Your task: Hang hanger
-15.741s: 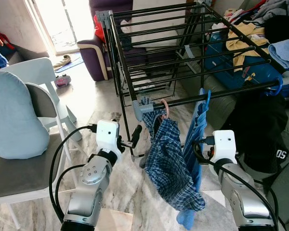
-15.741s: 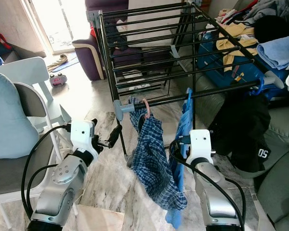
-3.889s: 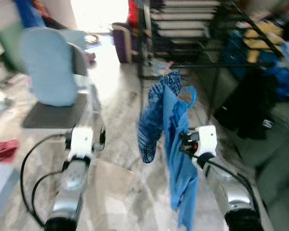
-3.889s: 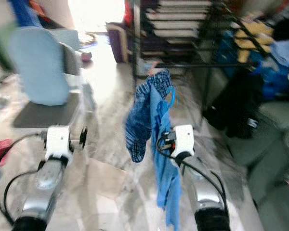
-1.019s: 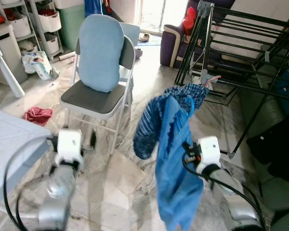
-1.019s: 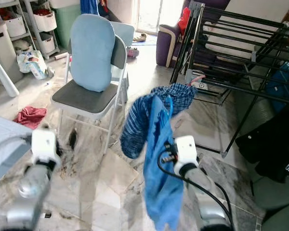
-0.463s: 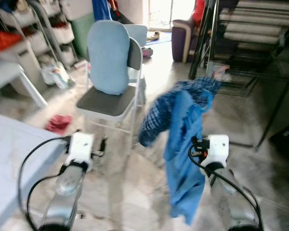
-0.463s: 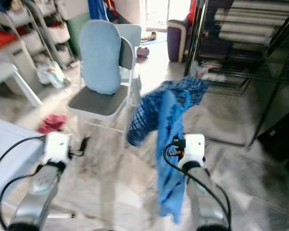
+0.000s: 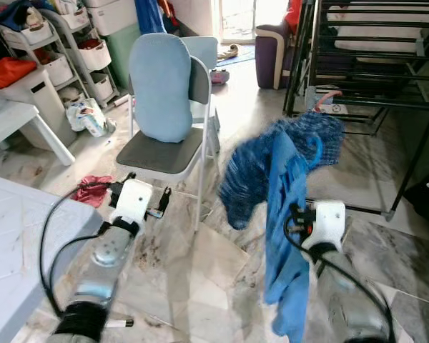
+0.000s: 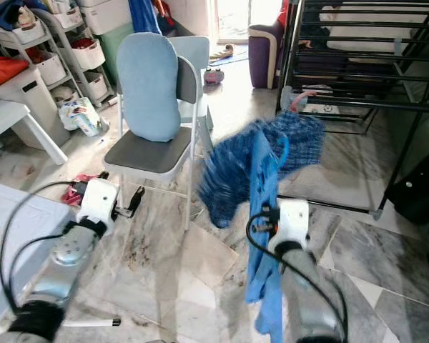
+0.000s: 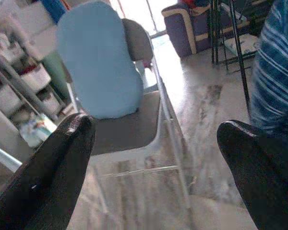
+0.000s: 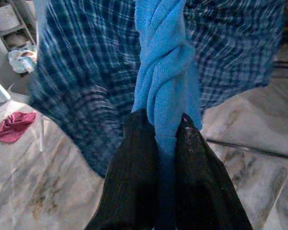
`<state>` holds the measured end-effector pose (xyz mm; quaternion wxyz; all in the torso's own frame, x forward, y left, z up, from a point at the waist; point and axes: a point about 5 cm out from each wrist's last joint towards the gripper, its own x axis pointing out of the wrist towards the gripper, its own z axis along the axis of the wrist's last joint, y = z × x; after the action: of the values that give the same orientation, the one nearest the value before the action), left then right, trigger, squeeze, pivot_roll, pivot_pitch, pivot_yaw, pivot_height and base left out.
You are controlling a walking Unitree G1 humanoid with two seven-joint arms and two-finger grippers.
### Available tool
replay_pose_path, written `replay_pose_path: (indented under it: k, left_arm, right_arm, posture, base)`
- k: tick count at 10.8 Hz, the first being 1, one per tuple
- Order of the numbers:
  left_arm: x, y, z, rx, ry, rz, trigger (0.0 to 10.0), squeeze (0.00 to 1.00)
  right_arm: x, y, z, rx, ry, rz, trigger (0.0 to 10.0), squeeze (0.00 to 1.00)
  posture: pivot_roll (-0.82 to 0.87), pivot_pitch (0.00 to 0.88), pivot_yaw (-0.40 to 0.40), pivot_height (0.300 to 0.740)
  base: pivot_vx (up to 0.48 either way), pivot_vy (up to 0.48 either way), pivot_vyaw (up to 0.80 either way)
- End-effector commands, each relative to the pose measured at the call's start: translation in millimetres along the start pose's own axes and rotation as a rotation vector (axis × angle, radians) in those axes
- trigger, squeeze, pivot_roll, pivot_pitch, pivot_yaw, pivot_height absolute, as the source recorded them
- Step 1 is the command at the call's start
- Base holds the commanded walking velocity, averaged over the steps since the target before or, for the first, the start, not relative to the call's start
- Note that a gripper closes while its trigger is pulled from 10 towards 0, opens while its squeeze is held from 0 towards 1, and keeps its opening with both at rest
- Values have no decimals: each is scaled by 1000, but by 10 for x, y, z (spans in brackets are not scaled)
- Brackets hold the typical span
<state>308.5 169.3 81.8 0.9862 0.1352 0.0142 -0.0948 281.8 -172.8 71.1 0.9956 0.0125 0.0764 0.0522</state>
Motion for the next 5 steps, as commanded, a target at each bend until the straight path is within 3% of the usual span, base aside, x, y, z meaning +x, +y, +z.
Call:
replay_pose_path:
  k: [1, 3, 5]
  left_arm:
    - [8, 49, -16, -22, 12, 30, 10000, 0]
    - [19, -166, -27, -27, 16, -3, 10000, 0]
    - [-212, -151, -196, -57, 66, 25, 10000, 0]
  right_arm:
    - [62, 52, 193, -11, -81, 45, 10000, 0]
    - [-50, -16, 167, 10, -68, 83, 10000, 0]
    - [-197, -20, 146, 8, -57, 119, 10000, 0]
  posture:
    - [-138, 0, 85, 740]
    - [-125, 0, 107, 740]
    - [-102, 0, 89, 740]
  base:
    - [0, 0, 0]
    - [0, 0, 0]
    - [0, 0, 0]
